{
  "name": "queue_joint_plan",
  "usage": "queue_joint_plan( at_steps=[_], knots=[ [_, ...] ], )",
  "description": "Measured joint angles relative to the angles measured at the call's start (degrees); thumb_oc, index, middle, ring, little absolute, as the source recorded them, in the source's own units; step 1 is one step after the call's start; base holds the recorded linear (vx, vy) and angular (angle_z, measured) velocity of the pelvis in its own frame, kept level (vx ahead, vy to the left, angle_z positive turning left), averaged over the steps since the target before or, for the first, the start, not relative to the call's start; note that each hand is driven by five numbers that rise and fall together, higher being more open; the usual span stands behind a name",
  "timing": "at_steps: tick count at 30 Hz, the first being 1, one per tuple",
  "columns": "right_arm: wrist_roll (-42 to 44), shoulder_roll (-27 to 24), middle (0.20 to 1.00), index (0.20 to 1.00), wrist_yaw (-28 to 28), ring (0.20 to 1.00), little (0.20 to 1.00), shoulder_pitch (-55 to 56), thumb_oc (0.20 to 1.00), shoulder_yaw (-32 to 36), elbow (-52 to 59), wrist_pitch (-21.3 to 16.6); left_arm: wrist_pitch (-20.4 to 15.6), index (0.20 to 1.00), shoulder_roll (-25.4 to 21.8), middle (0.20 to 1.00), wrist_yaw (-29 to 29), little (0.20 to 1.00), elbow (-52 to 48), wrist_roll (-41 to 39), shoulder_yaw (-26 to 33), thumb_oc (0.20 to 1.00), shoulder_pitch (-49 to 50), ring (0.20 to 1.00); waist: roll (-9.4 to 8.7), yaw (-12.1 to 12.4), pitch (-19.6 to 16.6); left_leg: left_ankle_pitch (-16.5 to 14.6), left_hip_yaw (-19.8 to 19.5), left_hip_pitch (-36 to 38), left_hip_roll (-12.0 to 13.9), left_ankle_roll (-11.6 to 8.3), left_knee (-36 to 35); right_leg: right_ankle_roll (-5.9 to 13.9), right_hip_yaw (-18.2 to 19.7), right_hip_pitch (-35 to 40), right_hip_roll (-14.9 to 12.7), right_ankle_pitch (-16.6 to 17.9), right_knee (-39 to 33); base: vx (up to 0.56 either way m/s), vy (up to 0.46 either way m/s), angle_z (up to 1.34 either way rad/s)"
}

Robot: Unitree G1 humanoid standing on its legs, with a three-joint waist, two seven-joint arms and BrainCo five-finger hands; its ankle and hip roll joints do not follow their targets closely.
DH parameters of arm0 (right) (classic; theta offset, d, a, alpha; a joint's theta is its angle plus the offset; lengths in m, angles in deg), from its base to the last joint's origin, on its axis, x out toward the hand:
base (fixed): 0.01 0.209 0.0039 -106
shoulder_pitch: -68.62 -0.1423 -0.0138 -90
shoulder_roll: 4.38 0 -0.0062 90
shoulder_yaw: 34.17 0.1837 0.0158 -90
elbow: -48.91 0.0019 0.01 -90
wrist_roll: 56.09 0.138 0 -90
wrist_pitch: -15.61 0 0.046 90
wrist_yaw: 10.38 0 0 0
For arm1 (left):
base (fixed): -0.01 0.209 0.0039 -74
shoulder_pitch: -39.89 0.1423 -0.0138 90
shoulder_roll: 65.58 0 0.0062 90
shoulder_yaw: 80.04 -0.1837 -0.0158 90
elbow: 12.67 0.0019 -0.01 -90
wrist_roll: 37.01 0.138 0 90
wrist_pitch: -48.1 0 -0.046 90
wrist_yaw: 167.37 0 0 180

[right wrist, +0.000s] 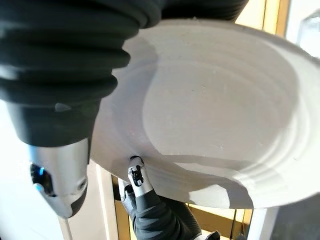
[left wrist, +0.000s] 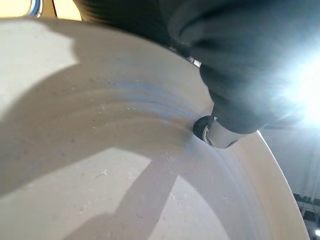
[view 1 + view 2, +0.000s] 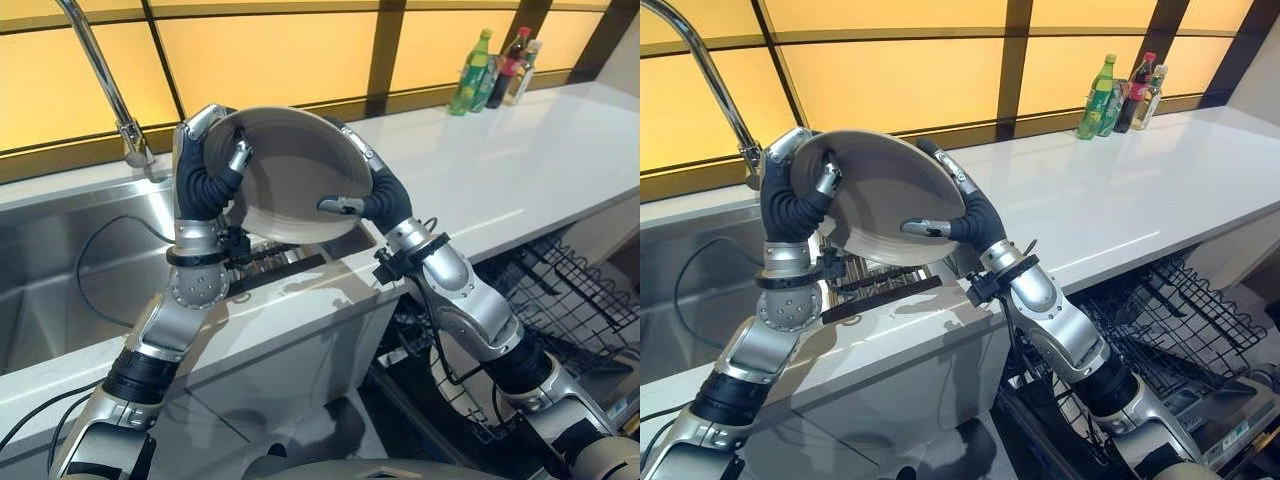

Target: Pick up plates and place into dishwasher.

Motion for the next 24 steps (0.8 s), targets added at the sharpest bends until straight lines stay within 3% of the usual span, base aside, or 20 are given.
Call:
queue_joint_plan(
  at_steps=[6,7,8,9,24],
  knots=[
    [3.75,-0.24,1.000,1.000,2.52,1.000,1.000,-0.66,1.000,-0.21,-2.73,2.16,0.03,0.200,-0.43,0.200,0.23,0.200,0.43,0.00,-0.11,0.200,0.00,0.200,-0.16,1.42,-0.17,0.07,-0.35,0.06,0.01,-0.10,0.27,-0.05,-0.33,0.46,0.10,-0.14,0.00,0.01,-0.002,0.04],
    [4.34,-0.24,0.937,0.937,2.98,0.937,0.937,-0.81,0.937,-0.28,-2.93,2.37,0.03,0.200,-0.52,0.200,0.22,0.200,0.48,0.00,-0.09,0.200,0.00,0.200,-0.18,1.57,-0.18,0.07,-0.40,0.04,0.02,-0.10,0.30,-0.05,-0.37,0.49,0.12,-0.14,0.00,0.00,-0.012,0.03],
    [4.60,-0.31,0.347,0.347,3.64,0.347,0.347,-0.89,0.347,-0.38,-2.95,2.55,0.03,0.200,-0.54,0.200,0.22,0.200,0.48,-0.02,-0.09,0.200,0.00,0.200,-0.19,1.77,-0.19,0.07,-0.44,0.04,0.02,-0.11,0.30,-0.05,-0.48,0.53,0.12,-0.14,0.00,0.00,0.000,0.00],
    [4.60,-0.49,0.200,0.200,4.02,0.200,0.200,-0.94,0.200,-0.42,-2.99,2.55,0.03,0.200,-0.55,0.200,0.23,0.200,0.48,-0.06,-0.09,0.200,0.00,0.200,-0.22,1.87,-0.21,0.07,-0.47,0.05,0.03,-0.10,0.31,-0.05,-0.54,0.56,0.13,-0.14,0.01,-0.01,-0.014,0.03],
    [4.46,-0.36,0.200,0.200,4.67,0.200,0.200,-1.12,0.200,0.64,-5.07,2.03,-0.21,0.200,-0.21,0.200,0.59,0.200,0.53,-0.08,-1.47,0.200,0.08,0.200,-1.32,2.54,-0.93,0.06,-0.57,-0.07,0.10,-0.10,0.25,-0.10,-0.41,0.41,0.20,-0.18,0.08,0.00,-0.001,0.00]
  ],
)
